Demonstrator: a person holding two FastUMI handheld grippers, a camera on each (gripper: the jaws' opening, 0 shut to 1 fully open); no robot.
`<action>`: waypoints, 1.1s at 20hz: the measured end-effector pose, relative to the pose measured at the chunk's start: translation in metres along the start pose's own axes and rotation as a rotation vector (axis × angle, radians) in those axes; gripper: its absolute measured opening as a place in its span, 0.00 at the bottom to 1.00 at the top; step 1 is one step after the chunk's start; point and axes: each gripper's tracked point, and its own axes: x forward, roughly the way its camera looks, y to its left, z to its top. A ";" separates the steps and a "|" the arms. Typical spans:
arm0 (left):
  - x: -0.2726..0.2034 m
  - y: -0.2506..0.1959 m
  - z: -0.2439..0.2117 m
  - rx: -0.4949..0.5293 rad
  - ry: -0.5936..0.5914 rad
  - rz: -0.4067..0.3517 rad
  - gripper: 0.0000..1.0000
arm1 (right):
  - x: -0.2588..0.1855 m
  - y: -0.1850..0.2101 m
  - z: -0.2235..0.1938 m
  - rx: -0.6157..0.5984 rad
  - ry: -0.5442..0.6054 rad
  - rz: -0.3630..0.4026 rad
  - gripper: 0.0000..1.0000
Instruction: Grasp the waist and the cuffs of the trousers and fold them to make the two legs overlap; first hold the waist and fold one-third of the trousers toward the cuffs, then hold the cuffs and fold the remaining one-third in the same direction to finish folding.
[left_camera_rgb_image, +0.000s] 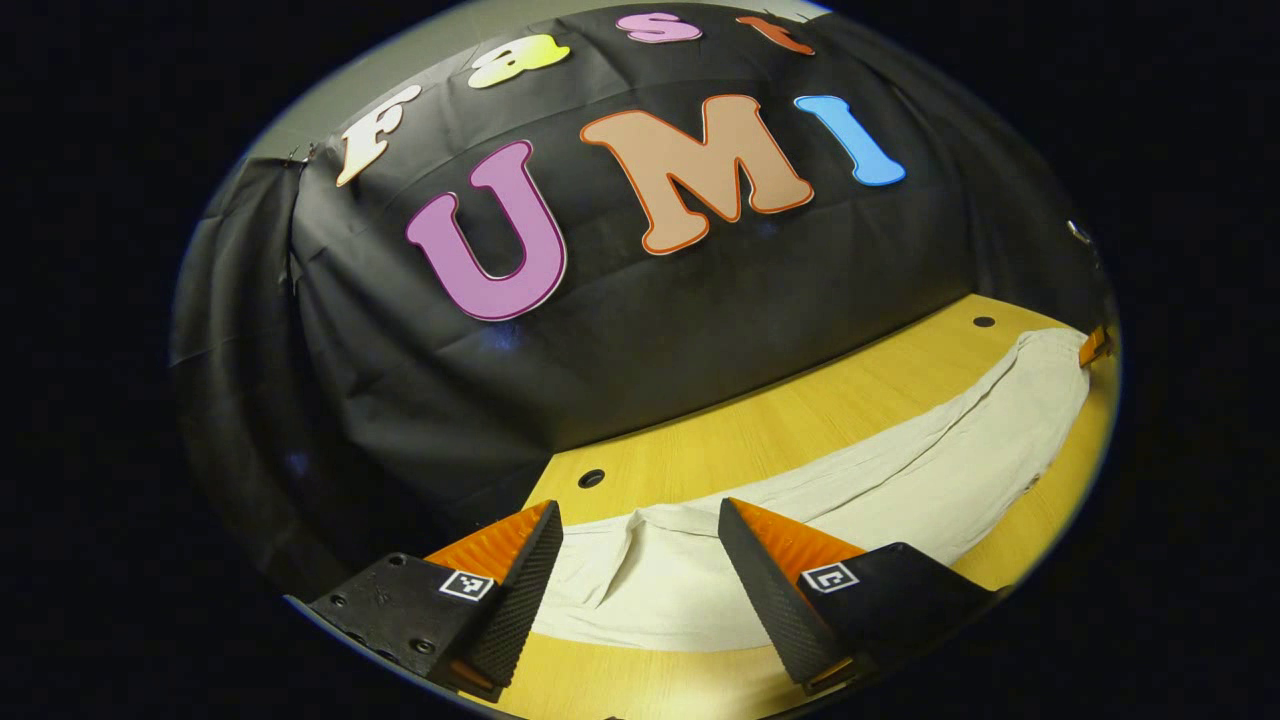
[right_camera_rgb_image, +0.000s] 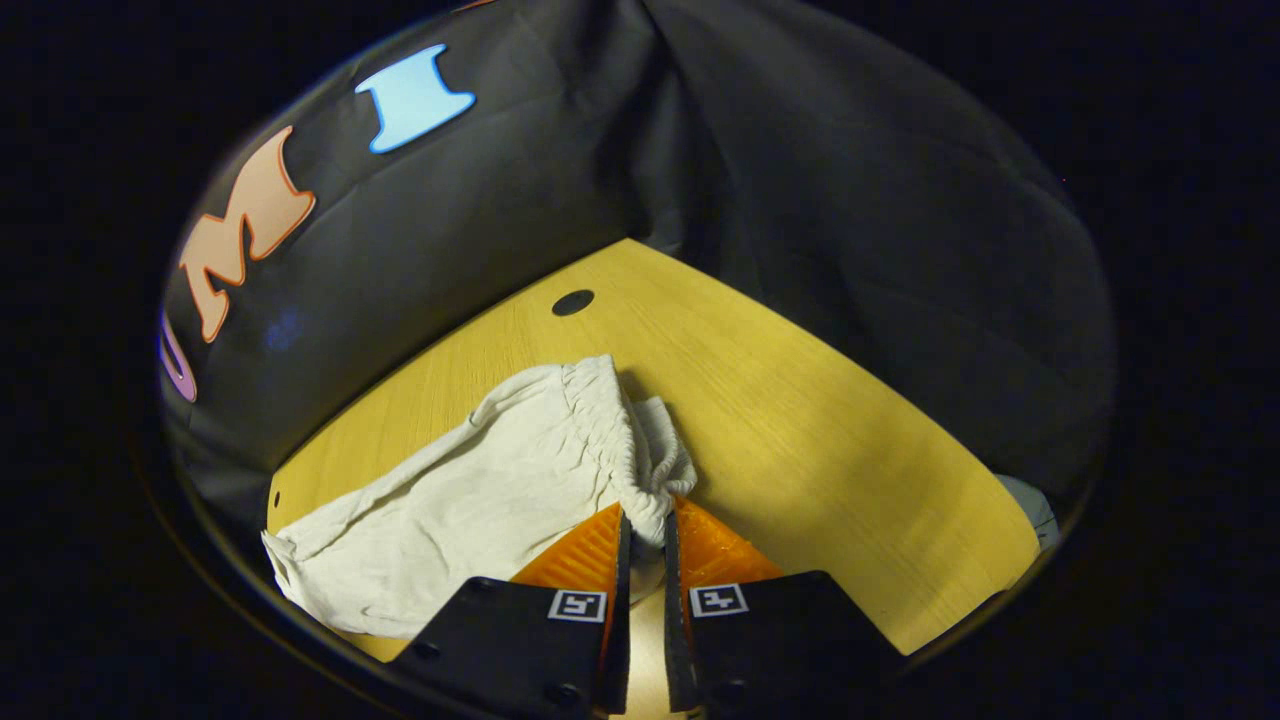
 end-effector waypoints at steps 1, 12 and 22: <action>0.001 0.000 -0.001 -0.008 0.002 -0.004 0.95 | -0.007 0.002 0.003 0.006 -0.008 0.007 0.16; 0.008 0.044 -0.021 -0.024 -0.003 -0.025 0.95 | -0.085 0.024 0.065 -0.113 -0.145 0.209 0.16; 0.008 0.107 -0.055 -0.076 0.020 0.011 0.96 | -0.093 0.041 0.069 -0.306 -0.190 0.362 0.16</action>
